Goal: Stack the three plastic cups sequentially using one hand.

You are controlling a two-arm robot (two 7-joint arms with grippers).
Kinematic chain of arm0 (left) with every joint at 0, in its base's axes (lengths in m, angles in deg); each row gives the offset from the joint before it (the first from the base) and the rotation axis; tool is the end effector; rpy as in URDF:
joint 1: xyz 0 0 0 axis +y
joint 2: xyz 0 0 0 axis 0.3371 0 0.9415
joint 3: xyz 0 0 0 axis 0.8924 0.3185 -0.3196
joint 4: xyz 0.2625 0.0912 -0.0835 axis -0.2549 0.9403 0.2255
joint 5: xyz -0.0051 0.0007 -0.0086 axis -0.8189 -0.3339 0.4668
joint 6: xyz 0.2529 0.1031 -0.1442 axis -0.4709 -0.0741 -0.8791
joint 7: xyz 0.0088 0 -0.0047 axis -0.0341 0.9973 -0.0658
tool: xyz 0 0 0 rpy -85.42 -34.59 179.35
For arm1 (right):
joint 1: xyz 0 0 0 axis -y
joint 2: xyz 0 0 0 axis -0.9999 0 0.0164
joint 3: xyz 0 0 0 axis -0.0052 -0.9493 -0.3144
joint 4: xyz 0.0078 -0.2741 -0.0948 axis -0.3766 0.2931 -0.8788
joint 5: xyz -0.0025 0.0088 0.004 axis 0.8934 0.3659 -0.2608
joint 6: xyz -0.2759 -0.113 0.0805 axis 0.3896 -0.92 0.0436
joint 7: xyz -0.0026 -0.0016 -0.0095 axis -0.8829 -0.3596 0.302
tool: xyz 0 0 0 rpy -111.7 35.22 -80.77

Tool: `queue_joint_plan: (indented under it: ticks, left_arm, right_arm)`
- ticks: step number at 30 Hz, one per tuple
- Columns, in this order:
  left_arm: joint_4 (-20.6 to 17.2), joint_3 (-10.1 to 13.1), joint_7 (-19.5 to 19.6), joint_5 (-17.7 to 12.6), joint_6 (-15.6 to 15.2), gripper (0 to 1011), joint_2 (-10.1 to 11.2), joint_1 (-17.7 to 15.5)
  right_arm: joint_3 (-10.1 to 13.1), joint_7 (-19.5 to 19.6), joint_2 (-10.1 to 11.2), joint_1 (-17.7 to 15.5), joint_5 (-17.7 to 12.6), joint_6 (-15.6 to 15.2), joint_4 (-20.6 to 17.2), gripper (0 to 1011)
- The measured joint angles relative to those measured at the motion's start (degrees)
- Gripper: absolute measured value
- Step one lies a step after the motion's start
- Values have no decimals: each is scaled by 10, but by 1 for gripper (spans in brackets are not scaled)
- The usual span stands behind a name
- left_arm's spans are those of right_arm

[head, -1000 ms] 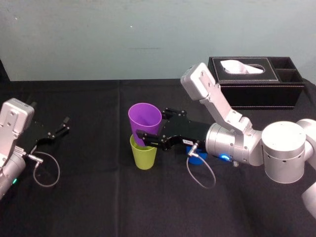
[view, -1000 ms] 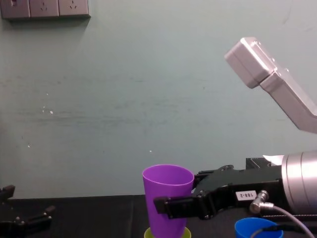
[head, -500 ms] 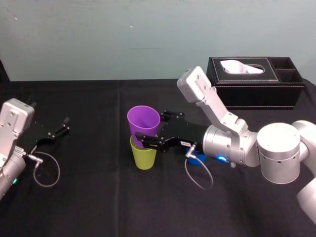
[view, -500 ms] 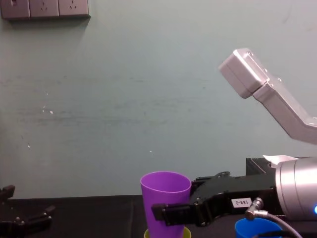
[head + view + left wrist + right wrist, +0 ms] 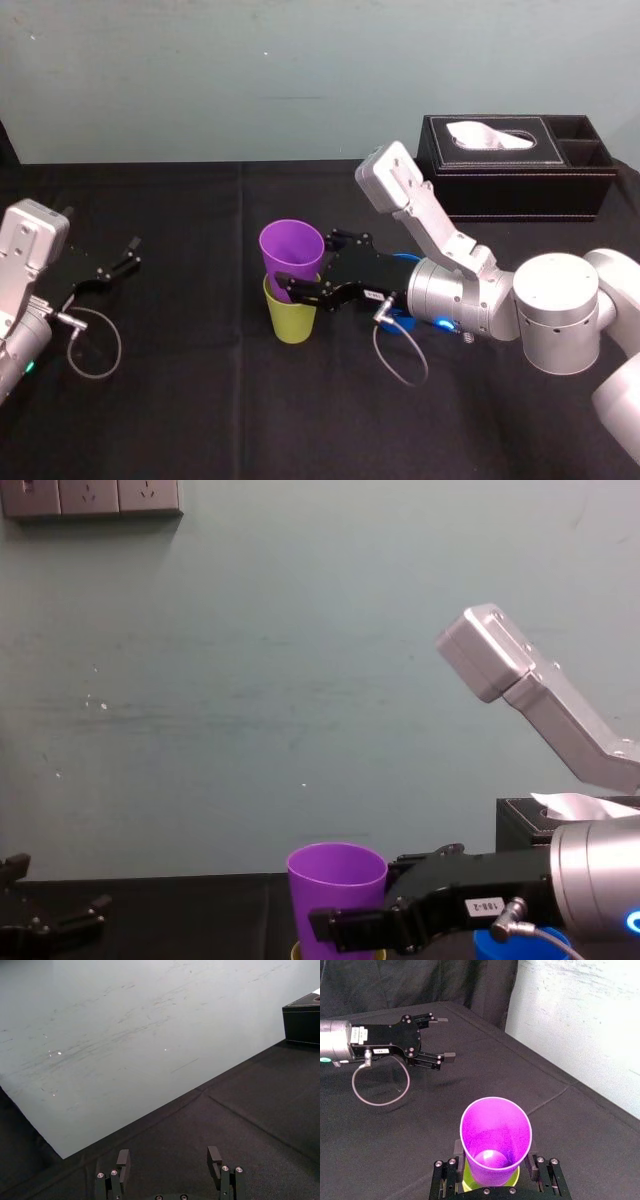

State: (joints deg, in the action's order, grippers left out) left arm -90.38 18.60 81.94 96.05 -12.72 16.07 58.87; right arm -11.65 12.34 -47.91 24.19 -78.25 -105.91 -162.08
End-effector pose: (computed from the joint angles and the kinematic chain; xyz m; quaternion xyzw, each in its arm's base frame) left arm 0.3581 0.0827 -0.3023 0.1415 -0.1324 0.5800 0.7913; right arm 0.3948 0.0363 -0.2230 -0.1773 -0.0237 -0.3130 0.9328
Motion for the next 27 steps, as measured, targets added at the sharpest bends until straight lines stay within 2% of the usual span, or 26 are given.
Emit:
queue_joint_plan:
  ticks: [27]
  left_arm:
    - [0, 0, 0, 0, 0, 1010, 0, 0]
  right_arm:
    - [2, -3, -3, -2, 0, -2, 5, 735]
